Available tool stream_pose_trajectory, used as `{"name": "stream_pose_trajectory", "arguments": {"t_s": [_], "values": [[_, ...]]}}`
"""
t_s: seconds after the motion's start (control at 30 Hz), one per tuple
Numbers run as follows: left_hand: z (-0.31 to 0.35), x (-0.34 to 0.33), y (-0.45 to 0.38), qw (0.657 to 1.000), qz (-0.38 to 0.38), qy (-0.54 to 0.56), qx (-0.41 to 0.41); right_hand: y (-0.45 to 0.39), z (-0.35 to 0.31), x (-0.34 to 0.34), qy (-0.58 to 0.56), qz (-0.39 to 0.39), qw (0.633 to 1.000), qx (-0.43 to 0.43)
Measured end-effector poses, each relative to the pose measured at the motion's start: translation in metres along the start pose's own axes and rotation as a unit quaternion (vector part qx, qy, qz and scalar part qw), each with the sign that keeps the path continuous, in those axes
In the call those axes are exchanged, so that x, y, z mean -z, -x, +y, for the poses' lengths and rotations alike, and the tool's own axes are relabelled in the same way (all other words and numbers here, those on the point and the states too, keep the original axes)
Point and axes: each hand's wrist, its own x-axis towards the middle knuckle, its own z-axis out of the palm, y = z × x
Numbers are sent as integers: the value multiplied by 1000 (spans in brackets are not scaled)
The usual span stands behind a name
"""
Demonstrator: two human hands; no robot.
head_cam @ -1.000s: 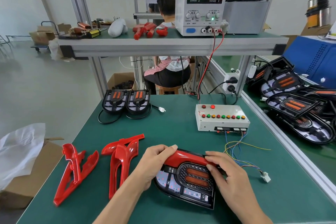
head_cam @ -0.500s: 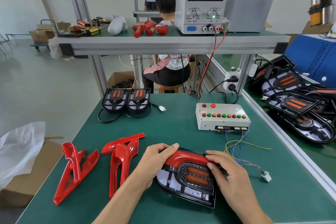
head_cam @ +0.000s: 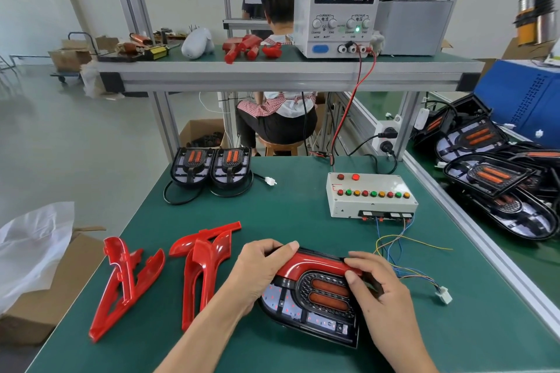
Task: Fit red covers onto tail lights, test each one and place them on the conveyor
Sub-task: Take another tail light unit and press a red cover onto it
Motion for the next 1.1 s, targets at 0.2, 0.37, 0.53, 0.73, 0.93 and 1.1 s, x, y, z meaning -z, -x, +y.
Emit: {"name": "stream_pose_trajectory", "arguments": {"t_s": [0.2, 0.37, 0.53, 0.73, 0.93, 1.1], "values": [[-3, 1, 3, 1000, 12, -10, -26, 2, -7, -14, -184, 18, 974, -133], [-5, 3, 3, 998, 8, -32, -46, -1, -3, -21, -236, 0, 953, -188], [-5, 4, 2, 997, 9, -44, -58, -2, -7, -25, -310, 17, 927, -211], [-2, 1, 5, 997, 31, -57, -53, -2, -5, -30, -293, 38, 930, -217], [-13, 12, 13, 998, -59, 5, -35, -1, -7, -28, -310, 54, 920, -234], [-21, 19, 19, 994, -89, 59, -14, 1, -10, -31, -304, 66, 921, -235]]}}
